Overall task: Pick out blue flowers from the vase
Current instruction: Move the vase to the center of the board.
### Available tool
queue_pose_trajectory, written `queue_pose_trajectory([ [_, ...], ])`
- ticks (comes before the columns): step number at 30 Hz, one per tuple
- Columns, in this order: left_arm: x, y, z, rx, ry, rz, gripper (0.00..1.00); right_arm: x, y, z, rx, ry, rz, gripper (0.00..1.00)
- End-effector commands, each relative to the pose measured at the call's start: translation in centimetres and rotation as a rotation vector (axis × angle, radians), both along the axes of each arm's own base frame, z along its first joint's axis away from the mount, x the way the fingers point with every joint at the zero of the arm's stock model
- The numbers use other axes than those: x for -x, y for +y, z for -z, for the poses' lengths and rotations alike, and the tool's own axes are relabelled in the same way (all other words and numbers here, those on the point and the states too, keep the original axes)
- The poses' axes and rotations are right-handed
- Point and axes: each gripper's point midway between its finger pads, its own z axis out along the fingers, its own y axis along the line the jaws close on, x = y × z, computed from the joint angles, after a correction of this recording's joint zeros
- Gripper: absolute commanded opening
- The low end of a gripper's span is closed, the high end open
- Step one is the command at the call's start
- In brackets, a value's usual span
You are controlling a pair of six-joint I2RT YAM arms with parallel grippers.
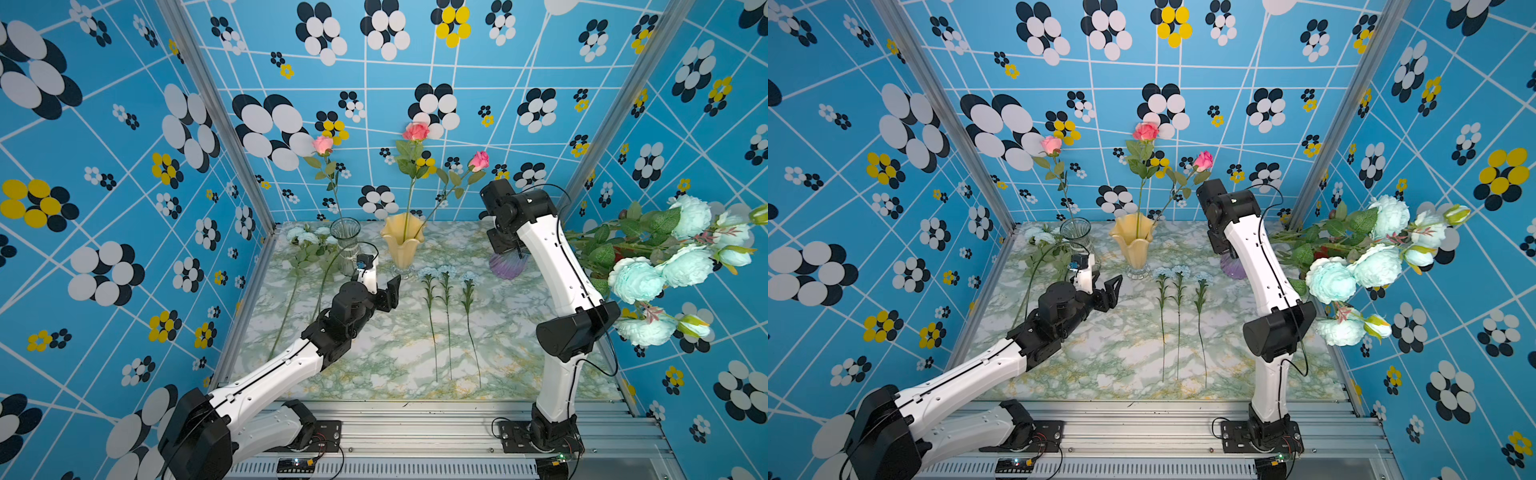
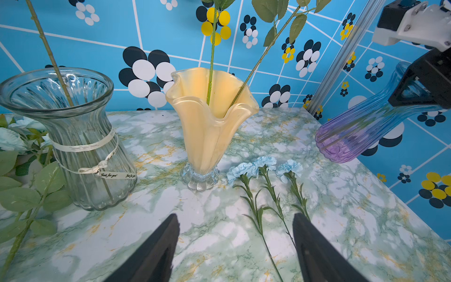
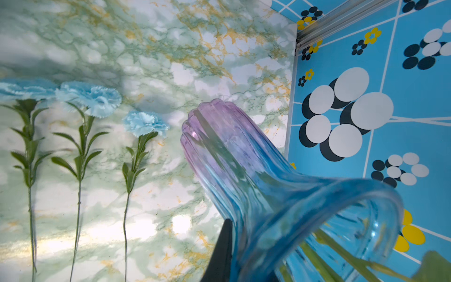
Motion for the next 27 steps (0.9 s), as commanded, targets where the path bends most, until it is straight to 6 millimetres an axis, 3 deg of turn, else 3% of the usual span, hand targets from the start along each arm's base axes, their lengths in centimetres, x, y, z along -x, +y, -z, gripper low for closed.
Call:
queue_pose_trajectory([
  [1,-0.4,0.5,0.4,-0.018,0.001,-0.026,0.76,2.3,0.8,-4.0,0.032,-0.111,-0.016,0.0],
  [11,-1.9,6.0,3.1,0.103,0.114,-0.124,0.75,7.7,11.4,-3.1,-0.074,-0.025,-0.297,0.0],
  [17,-1.8,9.4,3.6,0.114,0.147,-0.201,0.75,10.7,17.1,-1.8,-0.064,0.036,-0.448,0.0],
  [23,-1.7,11.2,4.0,0.137,0.168,-0.24,0.75,13.4,21.9,-0.6,-0.055,0.075,-0.575,0.0],
  [27,-1.8,11.5,4.2,0.139,0.179,-0.243,0.75,14.7,23.9,1.1,-0.029,0.121,-0.622,0.0],
])
